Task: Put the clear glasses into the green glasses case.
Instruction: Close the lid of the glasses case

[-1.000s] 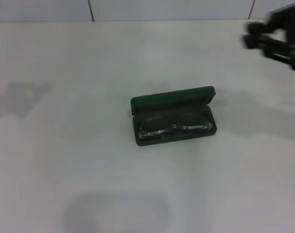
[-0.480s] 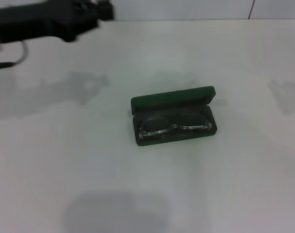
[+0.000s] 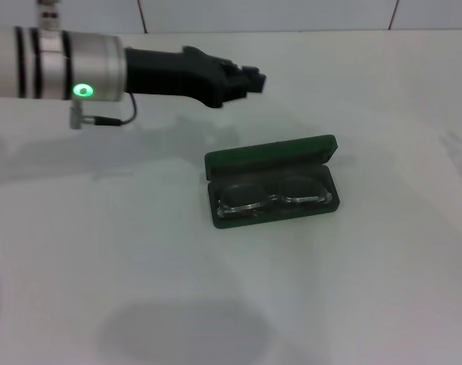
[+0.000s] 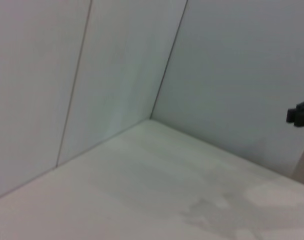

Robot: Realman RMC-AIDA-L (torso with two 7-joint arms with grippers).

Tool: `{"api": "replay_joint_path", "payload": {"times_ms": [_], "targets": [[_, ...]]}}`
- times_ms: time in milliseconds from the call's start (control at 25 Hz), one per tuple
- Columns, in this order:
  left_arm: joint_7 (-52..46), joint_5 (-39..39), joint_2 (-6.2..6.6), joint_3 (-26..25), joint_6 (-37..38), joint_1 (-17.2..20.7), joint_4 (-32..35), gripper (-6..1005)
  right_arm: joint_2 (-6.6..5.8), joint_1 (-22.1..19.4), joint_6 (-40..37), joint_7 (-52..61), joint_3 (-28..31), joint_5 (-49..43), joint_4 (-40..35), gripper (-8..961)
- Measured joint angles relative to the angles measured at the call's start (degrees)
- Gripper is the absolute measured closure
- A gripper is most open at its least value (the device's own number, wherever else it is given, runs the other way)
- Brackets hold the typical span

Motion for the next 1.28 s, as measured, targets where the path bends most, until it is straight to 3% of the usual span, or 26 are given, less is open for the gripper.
{"api": "replay_joint_path", "payload": {"times_ms": [200,840,1280], "targets": [[-0.4,0.5,-0.78,2.1,-3.4,-1.6,-2.7,841,-0.05,0.1,0.4,-1.8,0.3,0.1,2.7,843],[0.1,0.7,-2.7,5.0,-7.1,-1.9,-6.1,842,-0.12,0.8,1.2,-5.2,0.4,0.1,8.3,842],[1.0,0.7,-2.96,6.0,-11.1,-2.0,-8.0,842,-0.11,0.8,1.2,-5.6,0.5,0.5,9.4,842]]}}
